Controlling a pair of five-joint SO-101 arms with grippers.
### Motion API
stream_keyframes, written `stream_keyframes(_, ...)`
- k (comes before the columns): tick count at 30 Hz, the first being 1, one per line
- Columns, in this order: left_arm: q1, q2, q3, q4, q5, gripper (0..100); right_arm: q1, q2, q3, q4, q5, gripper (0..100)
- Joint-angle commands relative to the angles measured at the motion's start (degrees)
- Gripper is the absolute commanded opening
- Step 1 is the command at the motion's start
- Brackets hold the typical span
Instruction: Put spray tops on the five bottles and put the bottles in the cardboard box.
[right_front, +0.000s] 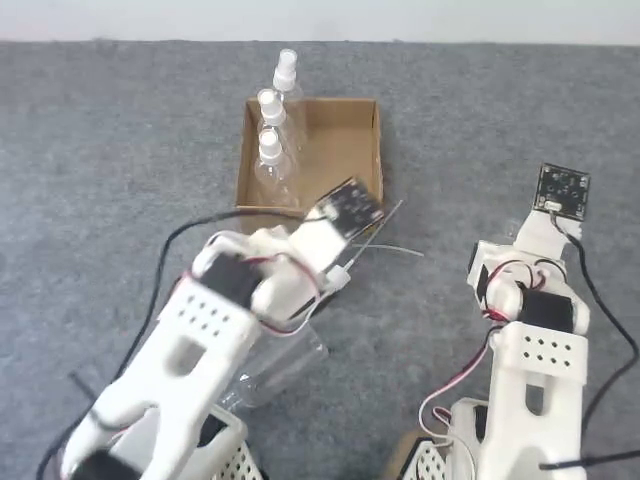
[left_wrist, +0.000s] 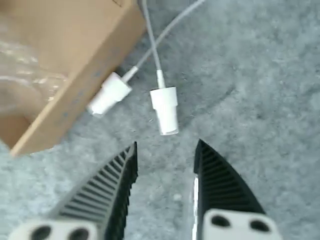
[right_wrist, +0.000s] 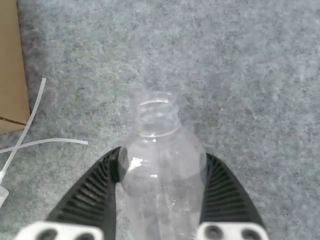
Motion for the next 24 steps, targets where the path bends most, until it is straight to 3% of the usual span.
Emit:
stream_keyframes(1,0.53,6.77,-7.16,-0.18,2.99,18,1.45,-2.24,-0.97,-1.27,-0.44,7.6)
stream_keyframes(10,0.53,22.33,-15.6,-0.53,3.43,18,2.59,-2.51,-0.97,-1.27,-0.44,7.6)
stream_keyframes(24,0.62,35.87,-16.92,-11.6,6.15,18,2.51,-2.51,-0.97,-1.27,-0.44,7.6)
